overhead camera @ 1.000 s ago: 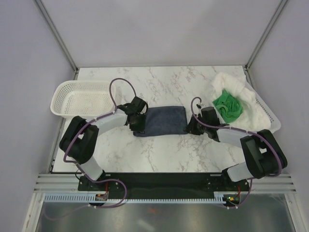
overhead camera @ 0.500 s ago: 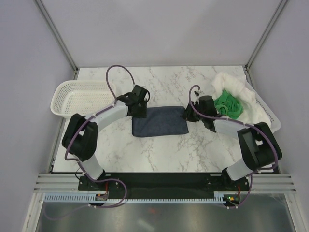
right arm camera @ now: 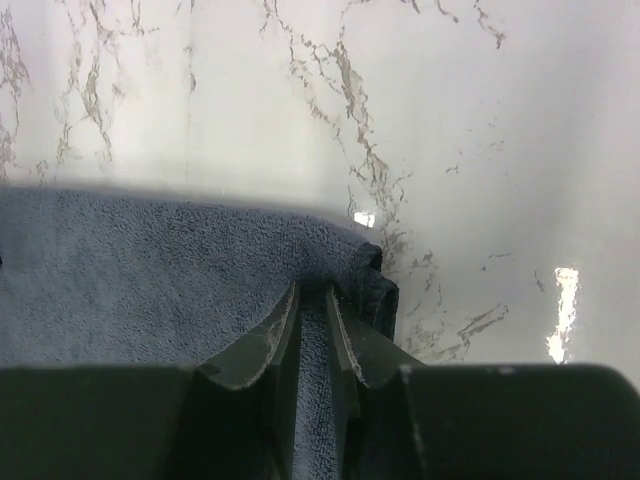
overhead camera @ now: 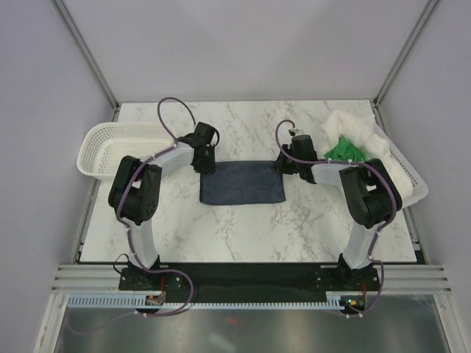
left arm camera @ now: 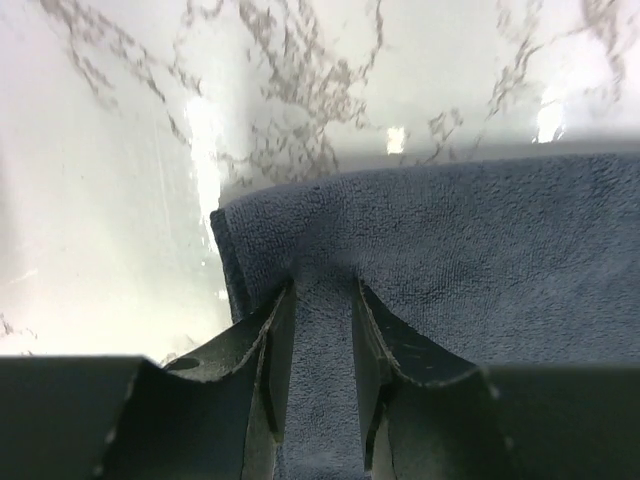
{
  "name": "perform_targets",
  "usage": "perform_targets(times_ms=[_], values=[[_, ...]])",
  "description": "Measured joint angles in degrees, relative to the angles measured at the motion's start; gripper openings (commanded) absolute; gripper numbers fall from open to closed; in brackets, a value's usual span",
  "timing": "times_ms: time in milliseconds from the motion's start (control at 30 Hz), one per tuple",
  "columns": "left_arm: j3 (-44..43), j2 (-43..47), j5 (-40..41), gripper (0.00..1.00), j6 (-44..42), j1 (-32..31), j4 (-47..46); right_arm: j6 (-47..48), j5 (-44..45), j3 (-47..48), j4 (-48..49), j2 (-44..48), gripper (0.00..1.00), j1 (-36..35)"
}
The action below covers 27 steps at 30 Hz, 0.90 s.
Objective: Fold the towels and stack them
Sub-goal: Fold the towel
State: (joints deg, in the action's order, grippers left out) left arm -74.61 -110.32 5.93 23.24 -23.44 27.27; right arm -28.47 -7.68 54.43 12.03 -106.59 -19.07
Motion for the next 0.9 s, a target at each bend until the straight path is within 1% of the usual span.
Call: perform_targets(times_ms=[100, 200, 300, 333, 400, 433, 567, 600, 633, 733, 900], values=[[-1.33, -0.48, -0.90, 0.41, -0.87, 0.24, -0.59, 0.00, 0.70, 0.04, 0.00, -0.02, 0.22, -0.04], [-2.32, -0.55, -3.19, 0.47, -1.88, 0.28, -0.79, 0.39, 1.25, 0.26, -0.22, -0.02, 0.22, -0.07], [-2.73, 0.26, -5.14, 0.56, -2.89, 0.28, -0.57, 1.55, 0.98, 0.94, -1.18, -0.02, 0.26, -0.04], [-2.71, 1.14, -5.35, 0.65, -3.26, 0.28, 0.00, 1.88, 0.61, 1.18, -1.57, 0.04, 0.29, -0.04], [-2.29, 3.93, -6.05, 0.66, -3.93, 0.28, 0.63, 2.75, -0.57, 1.79, -2.84, 0.57, 0.34, 0.02], [-1.79, 6.08, -6.16, 0.67, -4.13, 0.28, 0.83, 3.04, -1.55, 2.10, -3.56, 1.11, 0.38, 0.07], [2.43, 14.64, -7.23, 0.67, -4.28, 1.09, 0.39, 3.45, -5.20, 2.84, -5.09, 5.46, 0.51, 0.13], [3.87, 16.15, -8.02, 0.67, -4.28, 1.62, 0.35, 3.56, -6.10, 3.15, -5.33, 6.91, 0.55, 0.13], [5.18, 16.81, -8.50, 0.68, -4.28, 2.21, 0.26, 3.56, -6.99, 3.52, -5.60, 8.35, 0.64, 0.13], [8.59, 16.06, -10.43, 0.68, -4.26, 3.69, 0.31, 3.67, -9.14, 4.74, -6.05, 12.26, 0.72, 0.13], [11.39, 12.17, -15.58, 0.70, -4.26, 6.16, -0.42, 3.63, -11.39, 5.18, -6.88, 18.75, 0.77, 0.11]])
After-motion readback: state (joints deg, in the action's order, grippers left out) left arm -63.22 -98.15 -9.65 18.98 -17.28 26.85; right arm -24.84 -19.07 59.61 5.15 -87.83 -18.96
